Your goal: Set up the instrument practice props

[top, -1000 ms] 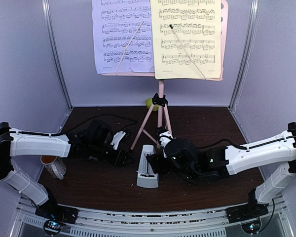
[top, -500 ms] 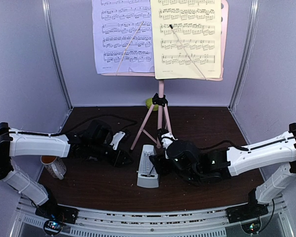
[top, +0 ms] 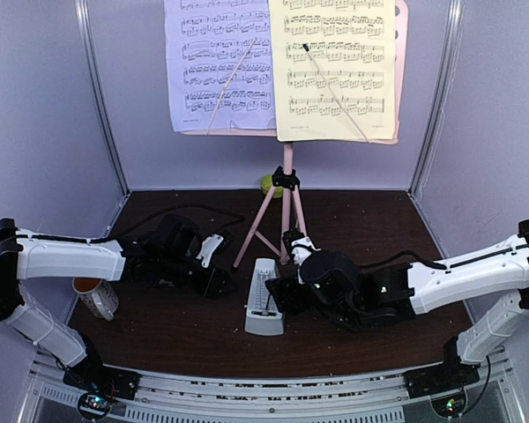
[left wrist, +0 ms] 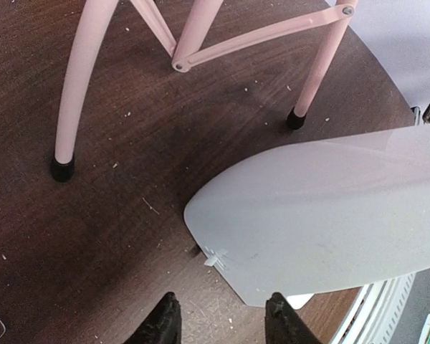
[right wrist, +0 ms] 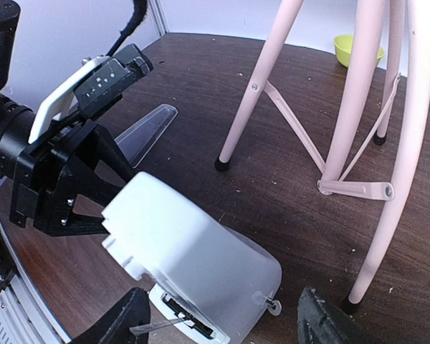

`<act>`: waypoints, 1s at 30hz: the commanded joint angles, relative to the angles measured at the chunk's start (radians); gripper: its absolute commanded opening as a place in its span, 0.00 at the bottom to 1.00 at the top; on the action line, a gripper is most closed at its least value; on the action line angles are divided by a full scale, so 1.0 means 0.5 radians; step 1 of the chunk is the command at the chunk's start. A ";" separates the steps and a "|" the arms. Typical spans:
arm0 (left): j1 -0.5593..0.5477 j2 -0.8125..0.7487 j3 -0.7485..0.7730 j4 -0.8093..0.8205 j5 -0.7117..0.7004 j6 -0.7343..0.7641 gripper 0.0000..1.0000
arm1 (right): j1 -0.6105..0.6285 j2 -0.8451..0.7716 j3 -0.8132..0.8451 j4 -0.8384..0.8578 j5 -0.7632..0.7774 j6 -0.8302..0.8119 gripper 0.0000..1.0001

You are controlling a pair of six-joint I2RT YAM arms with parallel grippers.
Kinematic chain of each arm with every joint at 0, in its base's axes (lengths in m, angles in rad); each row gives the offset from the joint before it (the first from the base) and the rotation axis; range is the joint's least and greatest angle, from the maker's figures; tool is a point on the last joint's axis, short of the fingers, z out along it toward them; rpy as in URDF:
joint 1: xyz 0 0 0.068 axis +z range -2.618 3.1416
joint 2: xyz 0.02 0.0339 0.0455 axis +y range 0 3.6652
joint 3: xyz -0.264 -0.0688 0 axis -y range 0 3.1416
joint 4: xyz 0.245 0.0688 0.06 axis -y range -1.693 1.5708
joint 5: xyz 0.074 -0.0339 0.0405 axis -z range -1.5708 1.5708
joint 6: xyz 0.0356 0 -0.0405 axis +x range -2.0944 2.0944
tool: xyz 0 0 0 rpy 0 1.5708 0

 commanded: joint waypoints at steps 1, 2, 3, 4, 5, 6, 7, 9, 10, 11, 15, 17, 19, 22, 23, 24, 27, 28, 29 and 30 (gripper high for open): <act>-0.006 -0.062 0.014 0.023 -0.041 0.024 0.43 | 0.001 -0.087 0.001 -0.157 0.117 0.092 0.71; -0.006 -0.075 0.010 0.020 -0.050 0.024 0.43 | 0.000 -0.108 -0.018 -0.174 0.130 0.107 0.71; -0.006 -0.091 0.007 0.018 -0.058 0.022 0.44 | 0.001 -0.131 -0.039 -0.193 0.141 0.127 0.70; -0.007 -0.108 0.002 0.018 -0.065 0.023 0.44 | -0.002 -0.156 -0.067 -0.208 0.150 0.149 0.70; -0.006 -0.125 -0.002 0.018 -0.077 0.024 0.44 | -0.003 -0.182 -0.096 -0.221 0.159 0.167 0.70; -0.004 -0.145 -0.008 0.020 -0.087 0.019 0.44 | -0.003 -0.205 -0.125 -0.239 0.171 0.189 0.70; 0.000 -0.164 -0.019 0.029 -0.101 0.011 0.45 | -0.008 -0.226 -0.155 -0.256 0.183 0.217 0.70; 0.022 -0.202 -0.046 0.055 -0.112 -0.017 0.45 | -0.025 -0.264 -0.213 -0.289 0.195 0.263 0.70; 0.039 -0.218 -0.060 0.064 -0.114 -0.034 0.45 | -0.037 -0.279 -0.241 -0.310 0.196 0.288 0.70; 0.057 -0.230 -0.071 0.068 -0.113 -0.045 0.45 | -0.052 -0.293 -0.267 -0.334 0.194 0.316 0.70; 0.127 -0.281 -0.088 0.048 -0.133 -0.050 0.46 | -0.107 -0.359 -0.357 -0.422 0.193 0.394 0.70; 0.174 -0.305 -0.099 0.040 -0.130 -0.060 0.46 | -0.129 -0.399 -0.391 -0.450 0.189 0.428 0.70; 0.244 -0.334 -0.117 0.040 -0.122 -0.070 0.46 | -0.148 -0.444 -0.416 -0.474 0.187 0.448 0.70; 0.367 -0.383 -0.156 0.038 -0.103 -0.096 0.47 | -0.167 -0.528 -0.425 -0.513 0.198 0.461 0.72; 0.418 -0.407 -0.178 0.044 -0.082 -0.105 0.47 | -0.173 -0.562 -0.425 -0.525 0.201 0.456 0.74; 0.467 -0.424 -0.192 0.048 -0.068 -0.111 0.47 | -0.183 -0.595 -0.417 -0.537 0.208 0.449 0.76; 0.627 -0.476 -0.215 0.047 -0.033 -0.104 0.47 | -0.220 -0.719 -0.392 -0.609 0.236 0.432 0.81; 0.674 -0.493 -0.213 0.036 -0.024 -0.097 0.47 | -0.242 -0.760 -0.387 -0.637 0.241 0.431 0.82; 0.727 -0.509 -0.208 0.023 -0.019 -0.087 0.47 | -0.267 -0.798 -0.384 -0.672 0.242 0.429 0.84; 0.780 -0.522 -0.196 0.010 -0.015 -0.074 0.47 | -0.298 -0.843 -0.388 -0.699 0.242 0.426 0.85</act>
